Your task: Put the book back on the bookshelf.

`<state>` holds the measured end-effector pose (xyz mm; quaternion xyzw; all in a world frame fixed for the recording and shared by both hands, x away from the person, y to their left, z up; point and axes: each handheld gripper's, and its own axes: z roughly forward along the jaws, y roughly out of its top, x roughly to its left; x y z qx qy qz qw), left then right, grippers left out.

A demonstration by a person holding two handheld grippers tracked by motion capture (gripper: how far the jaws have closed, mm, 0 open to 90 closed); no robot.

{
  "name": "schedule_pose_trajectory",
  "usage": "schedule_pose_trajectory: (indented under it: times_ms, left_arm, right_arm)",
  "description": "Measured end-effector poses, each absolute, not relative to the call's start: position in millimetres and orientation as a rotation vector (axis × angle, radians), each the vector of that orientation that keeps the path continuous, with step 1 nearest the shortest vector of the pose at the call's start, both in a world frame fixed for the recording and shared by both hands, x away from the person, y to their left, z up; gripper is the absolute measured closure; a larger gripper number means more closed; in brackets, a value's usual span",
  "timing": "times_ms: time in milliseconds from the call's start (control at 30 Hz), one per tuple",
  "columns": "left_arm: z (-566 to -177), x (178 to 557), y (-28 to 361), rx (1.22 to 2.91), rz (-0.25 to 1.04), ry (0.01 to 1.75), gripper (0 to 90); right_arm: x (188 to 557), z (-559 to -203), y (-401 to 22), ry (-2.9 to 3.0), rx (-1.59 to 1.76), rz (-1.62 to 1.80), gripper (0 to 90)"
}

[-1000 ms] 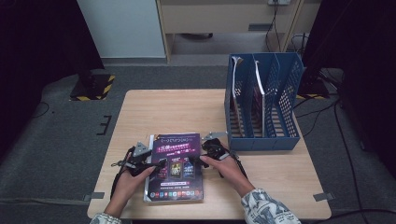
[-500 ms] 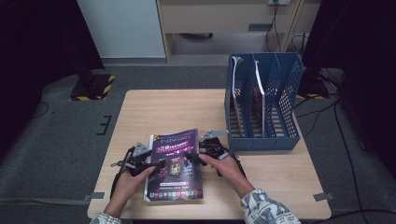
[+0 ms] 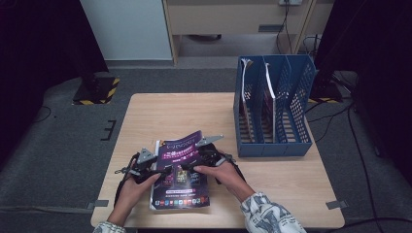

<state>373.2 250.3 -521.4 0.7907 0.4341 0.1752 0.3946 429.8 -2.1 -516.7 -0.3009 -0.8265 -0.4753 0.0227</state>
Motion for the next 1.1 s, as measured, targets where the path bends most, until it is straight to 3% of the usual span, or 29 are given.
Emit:
schedule_pose_trajectory:
  times_ms: [133,600,800,1100]
  left_arm:
    - [-521.2,373.1,250.1,2.006,0.445,1.103,22.2]
    - [-516.7,373.3,251.4,1.939,0.426,1.123,17.4]
    - [-512.6,372.1,256.1,1.897,0.427,1.125,15.1]
    - [-511.0,371.4,247.4,1.888,0.378,1.071,14.1]
  right_arm:
    - [429.2,-519.7,1.8,-2.547,-0.934,-1.461,25.4]
    - [429.5,-511.9,-5.1,-2.524,-1.037,-1.539,68.3]
    - [424.5,-497.8,-16.3,-2.572,-0.996,-1.639,75.7]
    - [419.6,-482.5,-31.6,-2.576,-0.952,-1.836,78.4]
